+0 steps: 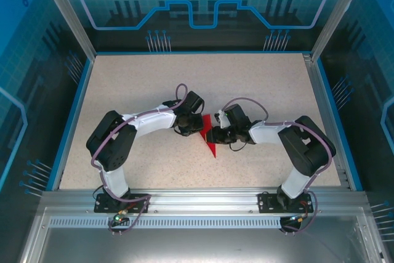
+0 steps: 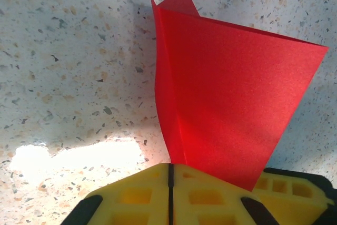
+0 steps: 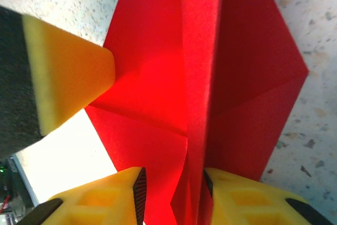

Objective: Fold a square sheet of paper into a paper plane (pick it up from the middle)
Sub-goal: Turn over a paper plane at the center of the table.

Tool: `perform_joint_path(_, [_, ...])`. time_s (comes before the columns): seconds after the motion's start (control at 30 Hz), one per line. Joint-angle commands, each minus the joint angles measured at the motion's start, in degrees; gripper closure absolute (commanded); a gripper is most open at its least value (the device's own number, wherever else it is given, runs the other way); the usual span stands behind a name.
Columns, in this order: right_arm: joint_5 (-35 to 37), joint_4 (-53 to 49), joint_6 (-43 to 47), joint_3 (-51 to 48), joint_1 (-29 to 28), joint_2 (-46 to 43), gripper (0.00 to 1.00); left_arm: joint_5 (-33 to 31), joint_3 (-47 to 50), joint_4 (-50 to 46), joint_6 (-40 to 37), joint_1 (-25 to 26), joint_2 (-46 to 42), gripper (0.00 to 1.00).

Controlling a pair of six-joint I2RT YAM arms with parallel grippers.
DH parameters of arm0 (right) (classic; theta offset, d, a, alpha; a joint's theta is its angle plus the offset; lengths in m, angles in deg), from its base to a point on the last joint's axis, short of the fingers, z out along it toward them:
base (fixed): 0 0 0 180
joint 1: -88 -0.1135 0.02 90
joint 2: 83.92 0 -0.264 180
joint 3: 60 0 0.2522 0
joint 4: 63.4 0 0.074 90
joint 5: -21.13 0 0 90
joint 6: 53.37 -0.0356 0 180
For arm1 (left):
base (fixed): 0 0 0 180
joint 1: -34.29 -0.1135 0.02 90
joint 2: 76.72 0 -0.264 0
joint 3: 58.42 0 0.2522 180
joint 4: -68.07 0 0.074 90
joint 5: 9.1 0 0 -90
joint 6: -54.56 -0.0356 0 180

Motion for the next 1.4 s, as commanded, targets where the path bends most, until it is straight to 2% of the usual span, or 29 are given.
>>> perform_joint_path(0.0, [2.8,-4.1,2.4,2.1,-1.7,1.4,0.69,0.0,1.0,-1.3,-1.2,-0.5,-2.0,0.91])
perform_joint_path(0.23, [7.5,-9.5,3.6,4.9,-3.7,0.9,0.86,0.1,1.9,-1.1,-1.1,-0.5,-3.5,0.89])
perform_joint_path(0.37, [11.6,-14.7,4.4,7.2,-4.7,-1.4,0.93,-0.4,3.2,-0.1,-0.9,-0.5,-6.1,0.80])
perform_joint_path(0.47, [19.2,-21.1,4.1,10.5,-5.5,-4.3,0.94,-2.9,4.5,-0.4,-0.5,-0.5,-9.5,0.73])
perform_joint_path(0.53, [25.6,-26.8,3.6,13.5,-5.7,-5.1,0.95,-5.3,5.0,-1.6,-0.5,-0.6,-12.0,0.62])
perform_joint_path(0.67, [34.2,-34.6,1.7,19.4,-5.4,-3.2,0.93,-9.3,6.7,-3.0,-0.4,-1.0,-15.9,0.62])
perform_joint_path(0.77, [36.5,-38.3,-0.5,24.8,-5.1,1.2,0.93,-10.8,8.4,-3.2,-0.1,-1.6,-18.3,0.61])
perform_joint_path(1.0, [35.7,-42.4,-2.4,35.5,-5.0,12.1,0.92,-11.9,11.7,-3.1,0.5,-2.4,-21.9,0.60])
perform_joint_path(1.2, [35.1,-41.4,-2.9,36.3,-5.0,15.8,0.90,-12.0,13.9,-2.7,0.5,-2.6,-23.3,0.60])
perform_joint_path(1.37, [34.8,-40.4,-3.7,34.8,-5.0,17.8,0.86,-11.8,14.3,-2.4,0.6,-2.7,-23.3,0.60])
